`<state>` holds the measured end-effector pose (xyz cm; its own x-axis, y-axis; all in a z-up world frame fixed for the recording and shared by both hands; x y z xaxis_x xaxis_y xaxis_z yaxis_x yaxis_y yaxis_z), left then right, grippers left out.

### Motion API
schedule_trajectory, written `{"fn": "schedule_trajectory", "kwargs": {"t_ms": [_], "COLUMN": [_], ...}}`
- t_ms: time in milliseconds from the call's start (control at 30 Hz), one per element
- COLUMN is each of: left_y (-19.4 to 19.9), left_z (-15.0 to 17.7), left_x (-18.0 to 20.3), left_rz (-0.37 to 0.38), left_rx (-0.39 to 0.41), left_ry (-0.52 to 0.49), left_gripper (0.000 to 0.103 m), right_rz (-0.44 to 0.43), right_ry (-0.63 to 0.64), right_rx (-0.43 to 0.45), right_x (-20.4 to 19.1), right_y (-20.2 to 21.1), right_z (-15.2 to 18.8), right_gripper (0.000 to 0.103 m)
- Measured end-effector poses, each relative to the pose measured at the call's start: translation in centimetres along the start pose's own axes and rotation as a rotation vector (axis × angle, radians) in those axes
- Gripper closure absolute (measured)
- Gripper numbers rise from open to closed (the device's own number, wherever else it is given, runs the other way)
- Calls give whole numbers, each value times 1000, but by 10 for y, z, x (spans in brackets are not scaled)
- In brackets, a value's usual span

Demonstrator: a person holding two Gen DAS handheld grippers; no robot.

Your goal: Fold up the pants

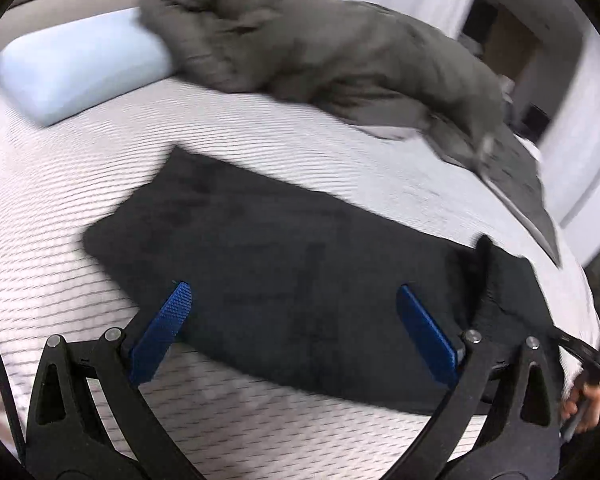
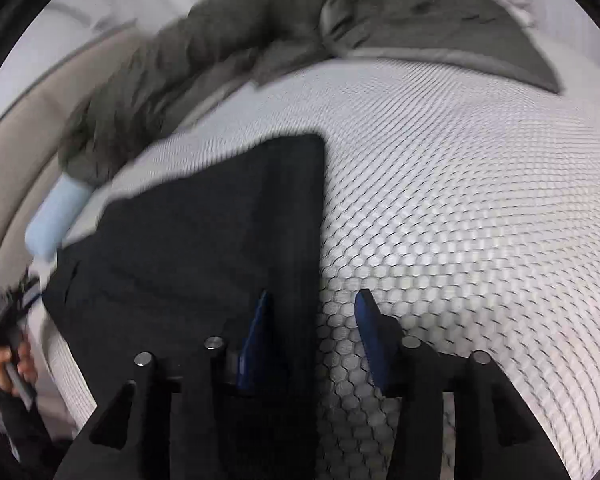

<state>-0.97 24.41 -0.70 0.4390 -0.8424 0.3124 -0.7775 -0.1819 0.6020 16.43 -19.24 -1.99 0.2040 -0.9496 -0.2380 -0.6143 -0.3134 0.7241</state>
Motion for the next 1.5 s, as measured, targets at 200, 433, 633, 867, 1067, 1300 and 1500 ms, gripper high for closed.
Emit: {"fn": "schedule_trajectory", "kwargs": {"t_ms": [200,433,633,867,1067,1300,1500], "left_y": [2,-32,-60,13,75,55,62], "left_z": [3,3,-19,-54,-40,72,84], "left_x": [-70,-92,-71,48,221,371,328], "left_rz": [-14,41,-28,107,378,700,701], "left_rx": [-69,-116,-62,162,189,-154,-90], "left_ry": [207,311,266,0,-287,-516,-528], "left_gripper": [5,30,99,100,100,52,20], "right_rz": [-92,-138,-130,-122,-116,-80,-41], "right_ry": [46,68,99,61,-25,-140,-167], "right_rx": [208,164,148,139,165,187,187], "right_x": [-32,-52,-57,-40,-14,28,55], "right_y": [57,55,48,47,55,71,83], "right_z": [6,22,23,23,19,20,25], "right_gripper": [31,31,31,31,31,31,31]}}
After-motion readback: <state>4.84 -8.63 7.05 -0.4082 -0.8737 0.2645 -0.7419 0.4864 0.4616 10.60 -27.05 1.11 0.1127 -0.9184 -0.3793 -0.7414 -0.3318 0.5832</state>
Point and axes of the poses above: each gripper's, at about its wrist camera, not at the fingertips, and y roughly against the way its jaws point, x to its right, z to its underside, the point moved 2 cm from there along -y, roughly the way its jaws point, and after that the axes turned 7 degrees about x, right-handed, at the moved point
